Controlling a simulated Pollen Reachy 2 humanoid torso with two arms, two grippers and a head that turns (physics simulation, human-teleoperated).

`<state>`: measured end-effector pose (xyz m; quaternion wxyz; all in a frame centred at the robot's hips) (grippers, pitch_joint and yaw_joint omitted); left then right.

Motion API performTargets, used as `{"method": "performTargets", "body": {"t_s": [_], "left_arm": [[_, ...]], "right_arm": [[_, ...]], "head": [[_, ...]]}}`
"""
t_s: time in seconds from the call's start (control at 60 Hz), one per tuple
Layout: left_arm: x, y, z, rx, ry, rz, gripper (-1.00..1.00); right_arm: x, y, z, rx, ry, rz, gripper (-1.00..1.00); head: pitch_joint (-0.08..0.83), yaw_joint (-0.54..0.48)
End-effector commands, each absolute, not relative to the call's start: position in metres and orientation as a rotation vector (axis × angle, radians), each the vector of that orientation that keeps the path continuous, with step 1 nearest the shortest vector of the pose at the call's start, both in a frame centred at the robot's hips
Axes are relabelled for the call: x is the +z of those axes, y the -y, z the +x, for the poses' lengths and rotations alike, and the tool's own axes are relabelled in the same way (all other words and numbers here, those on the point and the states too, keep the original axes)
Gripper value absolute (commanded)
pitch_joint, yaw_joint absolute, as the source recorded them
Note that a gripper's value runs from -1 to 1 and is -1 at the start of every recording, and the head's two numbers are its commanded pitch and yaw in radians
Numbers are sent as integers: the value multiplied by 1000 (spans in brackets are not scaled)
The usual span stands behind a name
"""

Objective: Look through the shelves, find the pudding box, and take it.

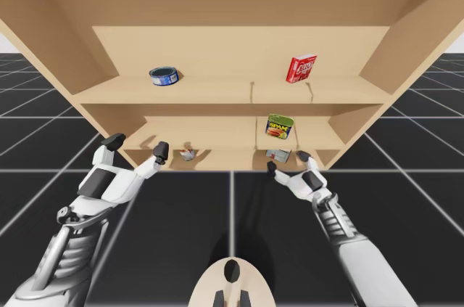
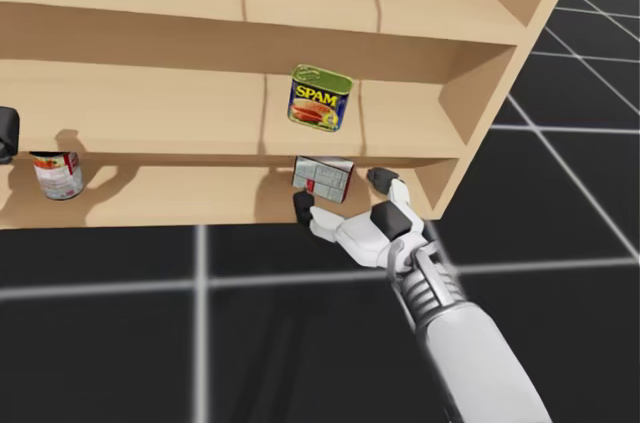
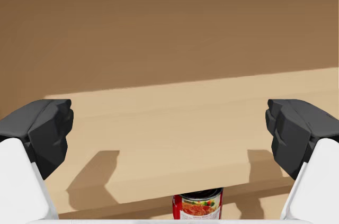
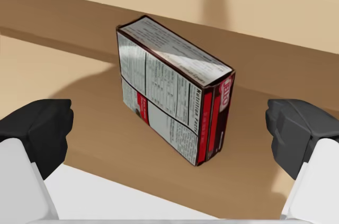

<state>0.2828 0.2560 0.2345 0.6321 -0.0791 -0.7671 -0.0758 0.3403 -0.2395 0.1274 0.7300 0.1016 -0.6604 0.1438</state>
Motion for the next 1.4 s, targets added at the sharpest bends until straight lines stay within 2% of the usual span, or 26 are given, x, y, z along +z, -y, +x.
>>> {"method": "performTargets", "body": {"t_s": [0.017, 0.2, 0.433, 0.45, 0.467, 0.483, 0.5, 0.517, 0.733, 1.1, 1.217, 1.4], "left_arm": [[235, -256, 283, -171, 1755, -180, -1000], [235, -256, 283, -169, 1754, -178, -1000], [234, -256, 283, -171, 1753, -179, -1000], [234, -256, 283, -172, 1753, -179, -1000], [234, -256, 283, -172, 1753, -179, -1000], [234, -256, 283, -172, 1753, -179, -1000], [234, -256, 283, -172, 1753, -179, -1000], [234, -256, 283, -172, 1753, -179, -1000], [234, -256, 283, -171, 1753, -178, -1000], [234, -255, 283, -171, 1753, -179, -1000], [234, -255, 283, -172, 1752, -180, -1000], [234, -254, 283, -172, 1753, -181, -1000]], "right_arm": [[117, 239, 379, 291, 1424, 236, -1000], [109, 234, 400, 310, 1392, 248, -1000], [104, 230, 399, 350, 1333, 268, -1000], [104, 230, 397, 354, 1339, 256, -799], [103, 230, 396, 347, 1352, 249, -213], [103, 230, 396, 346, 1357, 253, 95], [103, 230, 396, 348, 1360, 257, 804], [103, 230, 395, 348, 1369, 256, 1000], [110, 231, 385, 339, 1395, 279, 1000], [140, 235, 366, 322, 1571, 266, 1000], [135, 234, 348, 347, 1531, 273, 1000], [127, 235, 301, 366, 1475, 273, 1000]], "head": [[608, -249], [617, -241], [618, -245], [618, -245], [618, -246], [618, -246], [618, -246], [617, -247], [619, -247], [616, -254], [616, -256], [616, -258]]}}
